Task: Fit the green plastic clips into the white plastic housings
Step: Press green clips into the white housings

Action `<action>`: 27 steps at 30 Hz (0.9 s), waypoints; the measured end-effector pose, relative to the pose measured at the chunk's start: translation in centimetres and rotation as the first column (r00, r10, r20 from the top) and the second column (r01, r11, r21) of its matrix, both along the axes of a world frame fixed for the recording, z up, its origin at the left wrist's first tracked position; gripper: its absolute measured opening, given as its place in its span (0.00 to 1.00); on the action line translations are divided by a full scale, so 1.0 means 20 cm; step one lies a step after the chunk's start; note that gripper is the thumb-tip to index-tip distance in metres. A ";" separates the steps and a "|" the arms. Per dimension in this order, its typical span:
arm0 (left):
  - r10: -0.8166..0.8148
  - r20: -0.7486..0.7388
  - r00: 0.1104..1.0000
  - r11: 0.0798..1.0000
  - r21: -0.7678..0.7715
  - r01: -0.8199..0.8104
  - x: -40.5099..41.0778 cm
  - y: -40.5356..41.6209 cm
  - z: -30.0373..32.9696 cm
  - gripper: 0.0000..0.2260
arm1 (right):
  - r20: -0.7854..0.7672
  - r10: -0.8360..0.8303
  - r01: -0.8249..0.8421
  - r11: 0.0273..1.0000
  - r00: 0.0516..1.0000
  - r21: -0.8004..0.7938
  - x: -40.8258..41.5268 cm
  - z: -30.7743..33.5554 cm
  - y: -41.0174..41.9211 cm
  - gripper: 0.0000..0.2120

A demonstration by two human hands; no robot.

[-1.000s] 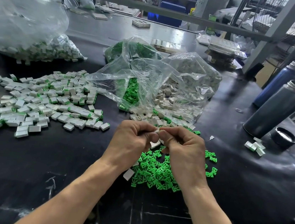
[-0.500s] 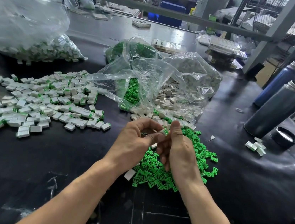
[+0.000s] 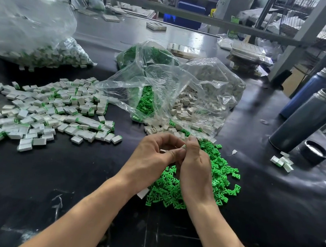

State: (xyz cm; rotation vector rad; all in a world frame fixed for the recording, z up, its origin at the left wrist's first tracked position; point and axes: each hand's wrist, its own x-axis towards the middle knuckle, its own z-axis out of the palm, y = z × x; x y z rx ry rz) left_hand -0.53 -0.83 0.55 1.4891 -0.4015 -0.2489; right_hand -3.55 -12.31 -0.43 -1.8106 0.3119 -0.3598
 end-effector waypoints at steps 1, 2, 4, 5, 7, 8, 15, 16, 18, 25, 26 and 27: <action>0.011 0.006 1.000 1.000 0.010 -0.012 0.00 0.00 0.00 0.05 | 0.008 -0.025 0.025 0.999 1.000 -0.024 0.00 0.00 0.01 0.34; 0.021 0.010 1.000 1.000 0.019 -0.021 0.00 0.00 0.00 0.05 | 0.013 -0.046 0.046 0.998 0.999 -0.052 0.00 0.00 0.01 0.33; 0.033 0.014 0.999 0.999 0.023 -0.034 0.00 0.00 0.00 0.04 | 0.021 -0.084 0.086 0.991 0.996 -0.104 0.00 0.00 0.02 0.31; 0.040 0.017 0.999 0.999 0.025 -0.041 -0.01 0.00 0.00 0.03 | 0.023 -0.105 0.107 0.987 0.994 -0.121 0.01 0.00 0.03 0.30; 0.055 0.022 0.998 0.998 0.029 -0.056 -0.01 0.00 0.00 0.02 | 0.025 -0.143 0.145 0.977 0.989 -0.153 0.01 0.00 0.04 0.29; 0.061 0.019 0.998 0.998 0.026 -0.062 -0.01 0.00 0.00 0.02 | 0.030 -0.155 0.158 0.972 0.987 -0.172 0.01 0.00 0.04 0.29; 0.098 0.009 0.995 0.994 0.047 -0.098 -0.02 -0.01 -0.01 0.02 | 0.060 -0.178 0.188 0.949 0.982 -0.251 0.02 0.01 0.06 0.32; 0.099 0.008 0.995 0.994 0.043 -0.100 -0.02 -0.01 -0.01 0.02 | 0.061 -0.173 0.183 0.953 0.983 -0.241 0.02 0.00 0.06 0.32; 0.102 0.012 0.995 0.994 0.036 -0.102 -0.02 -0.01 0.00 0.02 | 0.057 -0.145 0.154 0.970 0.988 -0.188 0.02 -0.01 0.05 0.31; 0.141 0.019 0.990 0.990 0.026 -0.142 0.00 0.02 0.01 0.01 | 0.038 -0.048 0.050 0.998 0.998 -0.033 -0.01 0.01 0.00 0.26; 0.155 0.022 0.988 0.987 0.031 -0.156 0.01 0.02 0.01 0.00 | 0.052 -0.052 0.054 0.998 0.997 -0.037 -0.01 0.01 -0.02 0.24; 0.163 0.020 0.986 0.986 0.028 -0.164 0.01 0.02 0.00 0.01 | 0.075 -0.050 0.052 0.998 0.996 -0.028 -0.01 0.01 -0.04 0.22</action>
